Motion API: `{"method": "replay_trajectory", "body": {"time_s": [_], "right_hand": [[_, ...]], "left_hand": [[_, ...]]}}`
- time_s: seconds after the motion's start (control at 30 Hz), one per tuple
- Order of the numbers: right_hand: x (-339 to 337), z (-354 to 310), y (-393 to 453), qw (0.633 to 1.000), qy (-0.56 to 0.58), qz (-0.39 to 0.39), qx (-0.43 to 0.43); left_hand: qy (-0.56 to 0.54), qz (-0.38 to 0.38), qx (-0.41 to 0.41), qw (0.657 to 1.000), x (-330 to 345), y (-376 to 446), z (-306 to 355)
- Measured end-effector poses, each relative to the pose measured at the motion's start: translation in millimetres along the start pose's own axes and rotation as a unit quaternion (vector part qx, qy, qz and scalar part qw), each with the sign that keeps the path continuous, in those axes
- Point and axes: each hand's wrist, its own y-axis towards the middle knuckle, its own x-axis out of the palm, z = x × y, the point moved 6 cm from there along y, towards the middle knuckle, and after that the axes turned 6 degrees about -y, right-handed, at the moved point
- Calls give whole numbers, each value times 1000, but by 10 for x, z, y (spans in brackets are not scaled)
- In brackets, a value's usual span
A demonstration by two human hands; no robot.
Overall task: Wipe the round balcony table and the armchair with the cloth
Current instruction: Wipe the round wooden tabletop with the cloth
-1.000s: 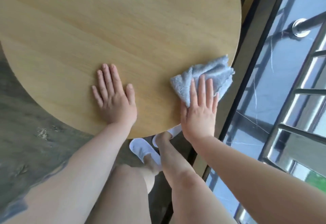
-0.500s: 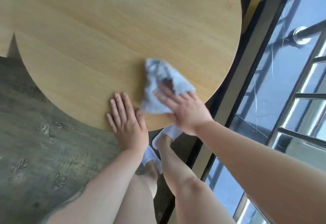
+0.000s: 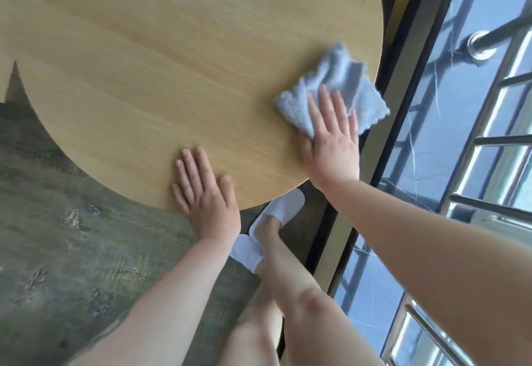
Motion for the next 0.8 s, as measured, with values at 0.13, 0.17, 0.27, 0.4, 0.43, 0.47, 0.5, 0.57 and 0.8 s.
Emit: {"method": "replay_trajectory", "body": {"time_s": [0.13, 0.17, 0.27, 0.4, 0.43, 0.47, 0.5, 0.57, 0.8], "right_hand": [[135, -708, -454, 987, -12, -39, -154], [171, -870, -518, 953, -28, -77, -290], [175, -599, -277, 974, -14, -103, -202], [142, -544, -582, 998, 27, 14, 61], [208, -796, -671, 997, 12, -13, -69], [240, -969, -696, 977, -3, -33, -212], [225, -1009, -621, 950, -15, -40, -310], [185, -801, -301, 962, -36, -27, -270], [266, -997, -590, 971, -43, -43, -230]], "left_hand": [[-21, 0, 27, 999, -33, 5, -46], [-20, -2, 35, 999, -38, 9, -56], [-29, -7, 41, 999, -63, 41, -75], [-17, 27, 16, 999, -89, 115, -113], [-10, 39, 9, 999, -86, 120, -105], [-9, 47, 6, 999, -80, 116, -98], [-14, 50, 6, 999, -78, 108, -90], [-30, 50, 7, 998, -79, 108, -86], [-43, 65, -8, 997, -86, 115, -81]]}}
